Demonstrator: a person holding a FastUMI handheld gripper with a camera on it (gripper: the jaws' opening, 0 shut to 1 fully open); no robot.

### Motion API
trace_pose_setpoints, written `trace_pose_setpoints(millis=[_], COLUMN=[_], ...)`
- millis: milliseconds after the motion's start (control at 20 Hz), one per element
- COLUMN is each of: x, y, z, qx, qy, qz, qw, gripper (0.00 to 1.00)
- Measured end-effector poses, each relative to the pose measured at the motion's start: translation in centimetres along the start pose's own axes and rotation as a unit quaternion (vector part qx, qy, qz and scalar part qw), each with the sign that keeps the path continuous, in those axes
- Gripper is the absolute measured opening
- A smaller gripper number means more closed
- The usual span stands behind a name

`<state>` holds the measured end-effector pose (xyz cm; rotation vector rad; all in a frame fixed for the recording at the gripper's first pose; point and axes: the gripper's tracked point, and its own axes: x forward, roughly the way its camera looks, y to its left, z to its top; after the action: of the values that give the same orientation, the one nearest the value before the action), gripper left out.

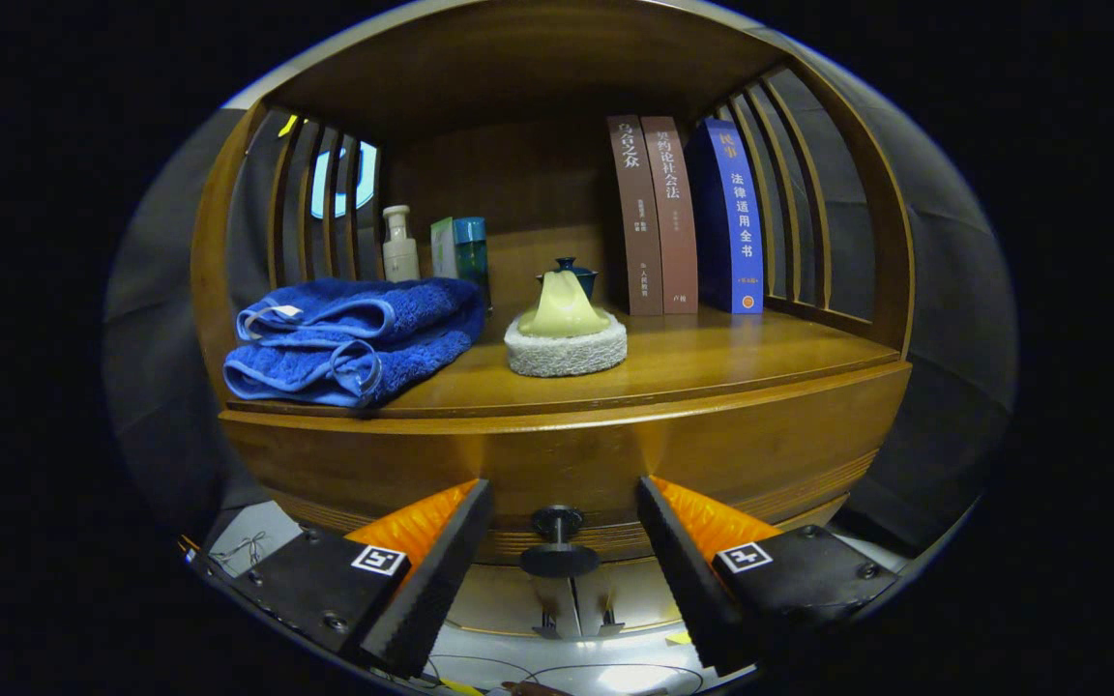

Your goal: Pull open the drawer, take out the items inside it, and place them on the countertop above the cabinet.

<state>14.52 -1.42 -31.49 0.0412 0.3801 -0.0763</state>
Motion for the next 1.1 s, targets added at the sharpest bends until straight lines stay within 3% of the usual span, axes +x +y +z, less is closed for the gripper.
trace_pose_setpoints(millis=[400, 650, 1100], x=[-0.4, -3.3, -13.3], y=[-0.3, -0.9, -0.2], z=[0.2, 2.3, 13.2], qx=[0.008, -0.007, -0.035], qy=[0.009, -0.018, -0.107], qz=[0.003, -0.004, 0.003], qw=[1.0, 1.0, 0.994], gripper=[1.0, 1.0, 1.0])
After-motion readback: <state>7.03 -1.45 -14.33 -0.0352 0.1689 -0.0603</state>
